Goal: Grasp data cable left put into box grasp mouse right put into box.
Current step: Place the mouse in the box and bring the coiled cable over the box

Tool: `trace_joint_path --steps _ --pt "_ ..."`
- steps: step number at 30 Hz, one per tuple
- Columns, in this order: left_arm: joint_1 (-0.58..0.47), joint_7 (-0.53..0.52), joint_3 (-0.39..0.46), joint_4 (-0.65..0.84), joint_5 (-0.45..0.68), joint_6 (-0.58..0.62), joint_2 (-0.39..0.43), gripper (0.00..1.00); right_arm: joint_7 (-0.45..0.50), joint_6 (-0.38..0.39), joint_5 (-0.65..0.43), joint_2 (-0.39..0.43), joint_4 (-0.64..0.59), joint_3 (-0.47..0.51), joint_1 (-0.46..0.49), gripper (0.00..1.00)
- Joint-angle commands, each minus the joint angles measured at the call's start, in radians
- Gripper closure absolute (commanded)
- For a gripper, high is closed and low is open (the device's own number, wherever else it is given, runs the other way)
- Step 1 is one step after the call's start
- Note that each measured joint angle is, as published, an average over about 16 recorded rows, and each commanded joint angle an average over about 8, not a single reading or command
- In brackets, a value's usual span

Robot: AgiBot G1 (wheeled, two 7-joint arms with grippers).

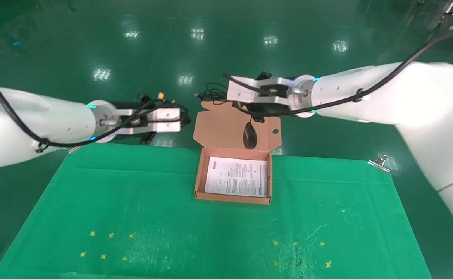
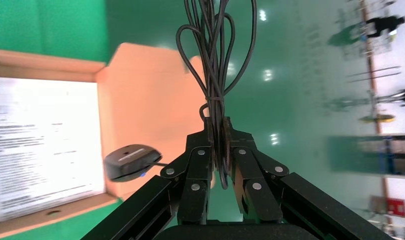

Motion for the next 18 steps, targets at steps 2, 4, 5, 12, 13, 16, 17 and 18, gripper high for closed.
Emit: trace_joint_path --steps 2,4,5,12,13,16,17,18 --pt "0.007 -0.013 0.003 -0.007 0.011 0.014 -0.007 1.0 -0.005 0.004 0.002 -0.013 -0.022 -0.003 -0.005 1.0" --pt "0.012 -0.021 0.005 -0.012 0.018 0.025 -0.012 1.0 -0.01 0.008 0.003 -0.022 -0.039 -0.005 -0.007 1.0" --pt "0.014 -0.026 0.006 -0.014 0.022 0.03 -0.014 1.0 -0.013 0.01 0.004 -0.027 -0.047 -0.006 -0.009 1.0" --pt "0.033 -0.065 0.016 -0.044 0.062 0.072 -0.036 1.0 -0.039 0.03 0.025 -0.056 -0.099 -0.019 -0.027 1.0" --pt "0.037 -0.074 0.018 -0.052 0.072 0.082 -0.041 1.0 -0.042 0.035 0.033 -0.061 -0.105 -0.025 -0.032 1.0" --pt "0.049 -0.106 0.024 -0.083 0.107 0.116 -0.059 1.0 -0.048 0.052 0.066 -0.072 -0.115 -0.052 -0.049 1.0" --pt "0.053 -0.117 0.026 -0.094 0.118 0.128 -0.066 1.0 -0.047 0.06 0.08 -0.075 -0.113 -0.066 -0.054 1.0" --pt "0.056 -0.126 0.027 -0.104 0.128 0.14 -0.071 1.0 -0.043 0.066 0.095 -0.077 -0.109 -0.081 -0.059 1.0"
